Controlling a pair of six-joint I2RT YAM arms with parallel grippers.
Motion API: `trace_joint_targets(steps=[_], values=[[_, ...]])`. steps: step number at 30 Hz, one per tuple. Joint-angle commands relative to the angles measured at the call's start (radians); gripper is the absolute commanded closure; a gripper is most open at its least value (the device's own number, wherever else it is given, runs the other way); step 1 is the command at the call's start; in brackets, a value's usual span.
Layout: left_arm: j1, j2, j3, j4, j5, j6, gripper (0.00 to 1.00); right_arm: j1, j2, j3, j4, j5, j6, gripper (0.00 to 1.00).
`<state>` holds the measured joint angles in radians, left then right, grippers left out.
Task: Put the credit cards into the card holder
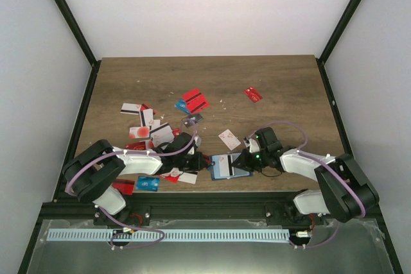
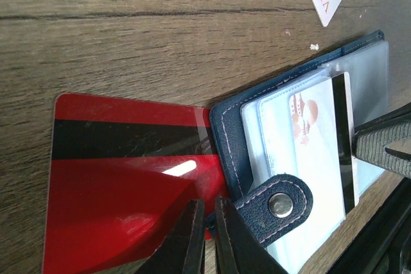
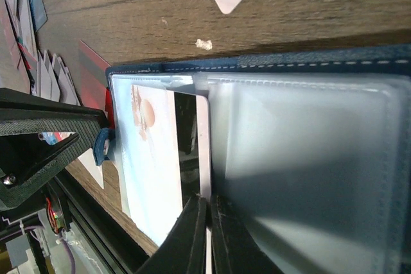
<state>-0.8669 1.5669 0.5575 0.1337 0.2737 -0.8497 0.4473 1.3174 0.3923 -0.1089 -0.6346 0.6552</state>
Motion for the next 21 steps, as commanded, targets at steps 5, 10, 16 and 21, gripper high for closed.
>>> trace_joint_targets(steps=[5,10,16,21], values=[[-0.003,0.002,-0.021,0.002,-0.01,0.012,0.92,0.053,0.032,0.047,0.015,0.013,0.035,0.99],[-0.003,-0.001,-0.021,0.002,-0.01,0.013,0.92,0.081,0.039,0.054,0.026,0.012,0.054,0.99],[-0.003,-0.005,-0.023,0.003,-0.01,0.013,0.92,0.102,0.07,0.052,0.058,-0.003,0.075,0.99],[-0.003,-0.01,-0.025,0.0,-0.011,0.012,0.92,0.114,0.082,0.053,0.072,-0.013,0.092,0.99]])
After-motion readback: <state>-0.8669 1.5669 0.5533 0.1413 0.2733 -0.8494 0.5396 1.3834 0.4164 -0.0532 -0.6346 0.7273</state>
